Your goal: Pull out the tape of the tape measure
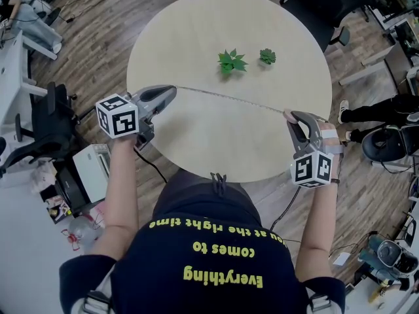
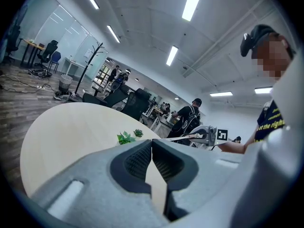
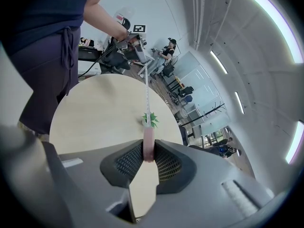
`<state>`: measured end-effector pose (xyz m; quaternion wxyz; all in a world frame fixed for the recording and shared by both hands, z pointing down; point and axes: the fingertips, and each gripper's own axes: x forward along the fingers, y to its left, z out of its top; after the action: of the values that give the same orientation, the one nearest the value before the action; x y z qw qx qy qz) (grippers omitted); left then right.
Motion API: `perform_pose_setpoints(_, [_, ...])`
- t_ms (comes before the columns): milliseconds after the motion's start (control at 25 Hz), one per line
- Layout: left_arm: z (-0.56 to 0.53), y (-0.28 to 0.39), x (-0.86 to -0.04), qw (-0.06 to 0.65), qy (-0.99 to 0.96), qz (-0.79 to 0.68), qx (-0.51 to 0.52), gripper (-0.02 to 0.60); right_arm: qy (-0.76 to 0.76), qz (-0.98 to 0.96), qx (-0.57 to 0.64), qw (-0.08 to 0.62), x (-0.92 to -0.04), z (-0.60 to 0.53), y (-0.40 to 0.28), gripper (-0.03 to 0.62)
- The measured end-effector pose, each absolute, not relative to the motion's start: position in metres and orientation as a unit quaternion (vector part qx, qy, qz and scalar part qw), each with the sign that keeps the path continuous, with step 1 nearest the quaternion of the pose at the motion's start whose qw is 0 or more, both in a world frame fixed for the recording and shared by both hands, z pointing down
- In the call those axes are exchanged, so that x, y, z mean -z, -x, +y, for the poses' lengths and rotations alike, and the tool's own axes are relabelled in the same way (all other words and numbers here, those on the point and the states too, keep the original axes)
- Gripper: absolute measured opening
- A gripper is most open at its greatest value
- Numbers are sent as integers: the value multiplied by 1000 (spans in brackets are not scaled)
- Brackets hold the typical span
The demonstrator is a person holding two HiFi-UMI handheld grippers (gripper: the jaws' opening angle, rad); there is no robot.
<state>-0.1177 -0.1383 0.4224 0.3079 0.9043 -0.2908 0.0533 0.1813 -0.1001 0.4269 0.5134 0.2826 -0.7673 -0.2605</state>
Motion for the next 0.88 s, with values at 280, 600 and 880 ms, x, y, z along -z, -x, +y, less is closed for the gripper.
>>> perform_pose_setpoints(280, [-140, 124, -421, 305, -903, -298, -52, 8, -281, -767, 260, 515, -426, -100, -183, 83])
perform_pose_setpoints(600, [-141, 127, -426, 307, -899, -307, -52, 8, -283, -762, 261, 520, -426, -100, -188, 83])
perform_pose_setpoints(880, [-143, 134, -427, 308, -894, -320, -50, 8, -284, -759, 261, 525, -426, -98, -191, 83])
